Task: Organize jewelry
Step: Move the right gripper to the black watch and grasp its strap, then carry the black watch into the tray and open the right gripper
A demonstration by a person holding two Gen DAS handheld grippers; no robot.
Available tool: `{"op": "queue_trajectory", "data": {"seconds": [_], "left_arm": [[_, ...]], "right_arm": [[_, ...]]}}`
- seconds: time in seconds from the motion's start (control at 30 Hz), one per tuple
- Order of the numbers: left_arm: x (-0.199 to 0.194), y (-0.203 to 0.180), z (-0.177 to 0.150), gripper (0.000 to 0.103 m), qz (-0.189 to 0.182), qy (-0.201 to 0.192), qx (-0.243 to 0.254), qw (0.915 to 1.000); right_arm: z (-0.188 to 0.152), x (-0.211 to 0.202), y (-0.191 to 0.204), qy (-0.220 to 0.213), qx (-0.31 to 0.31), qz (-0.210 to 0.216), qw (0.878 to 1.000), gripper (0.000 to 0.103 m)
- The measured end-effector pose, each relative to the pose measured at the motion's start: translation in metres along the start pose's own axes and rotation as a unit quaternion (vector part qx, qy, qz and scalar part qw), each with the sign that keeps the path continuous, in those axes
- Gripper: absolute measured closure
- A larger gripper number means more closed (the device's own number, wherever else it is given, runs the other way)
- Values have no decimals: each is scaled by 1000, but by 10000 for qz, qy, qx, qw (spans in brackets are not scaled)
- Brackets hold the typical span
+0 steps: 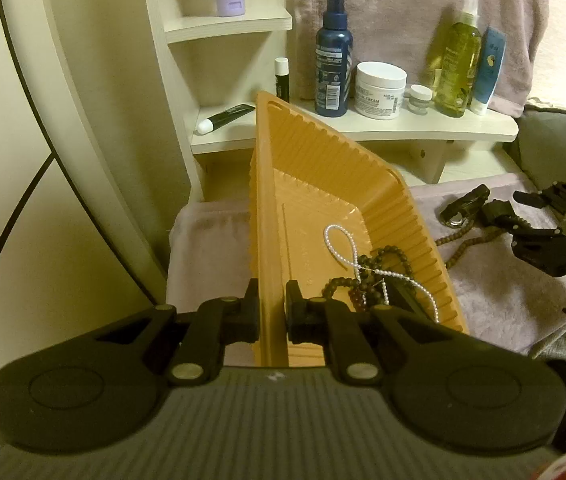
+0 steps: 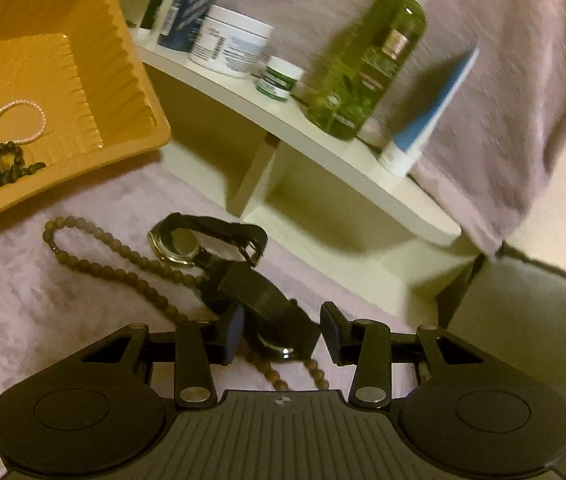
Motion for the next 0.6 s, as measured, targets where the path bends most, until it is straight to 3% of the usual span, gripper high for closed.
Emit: {"op": "queue_trajectory", "data": {"seconds": [0.07,0.2,0.4,0.6], "left_arm": [[1,0,0,93,2,7,-2,10000],[1,1,0,93,5,15,-10,10000],[1,1,0,93,6,9,-7,10000],[1,0,0,93,0,5,-9,10000]], "right_arm": [[-1,1,5,-25,-159,-58,9999,62],[-2,2,12,-71,-395,-117,9991,85],[-3,-7,8,-263,-373,-282,9986,100],[0,-22,-3,-409,-176,-298,9986,101]]}}
Point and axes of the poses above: each gripper's, at about its wrist camera, not at the fingertips, and x roughly the way its jaws point, y to its left, z to its top, the point moved 4 cm from there along x, roughly the way its jaws point, and after that the axes turned 2 degrees about z, right-handed, at the moved point
